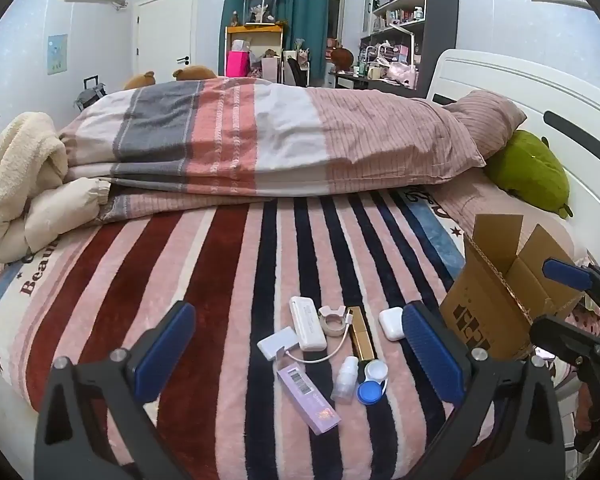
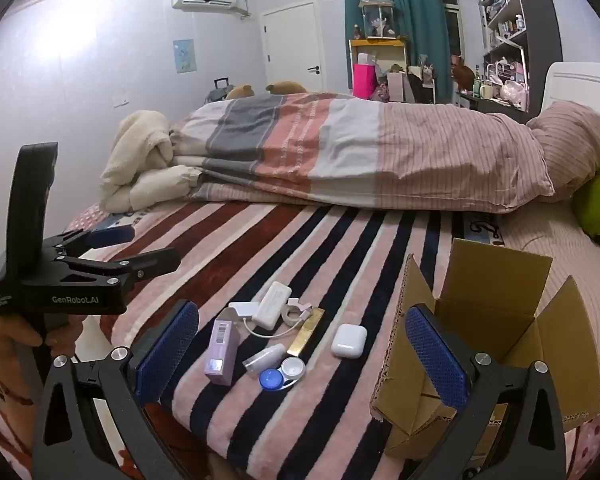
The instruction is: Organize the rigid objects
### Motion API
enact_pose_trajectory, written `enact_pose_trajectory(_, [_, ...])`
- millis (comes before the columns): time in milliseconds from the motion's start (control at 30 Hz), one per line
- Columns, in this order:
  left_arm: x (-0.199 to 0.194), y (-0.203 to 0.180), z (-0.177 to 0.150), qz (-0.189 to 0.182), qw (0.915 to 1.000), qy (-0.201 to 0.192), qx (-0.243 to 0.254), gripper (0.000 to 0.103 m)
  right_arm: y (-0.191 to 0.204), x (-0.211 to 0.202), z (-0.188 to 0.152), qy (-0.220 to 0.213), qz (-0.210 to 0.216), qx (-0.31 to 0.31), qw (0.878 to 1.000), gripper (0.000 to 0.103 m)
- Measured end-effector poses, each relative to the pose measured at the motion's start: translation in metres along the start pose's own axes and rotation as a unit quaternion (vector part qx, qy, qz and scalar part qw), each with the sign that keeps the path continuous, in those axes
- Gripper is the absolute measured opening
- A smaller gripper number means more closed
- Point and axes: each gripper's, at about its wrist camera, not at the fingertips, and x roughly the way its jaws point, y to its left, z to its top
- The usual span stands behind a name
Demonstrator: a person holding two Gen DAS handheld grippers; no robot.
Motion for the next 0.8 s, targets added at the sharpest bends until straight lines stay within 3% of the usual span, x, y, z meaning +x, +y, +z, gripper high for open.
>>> enact_pose_trajectory(800, [-0.005,0.0054,-0.0009,0.004,1.0,-0.006,-0.002,0.102,0.0055,0.0089,-0.0028,0.007,0.011,0.0,1.0,0.103])
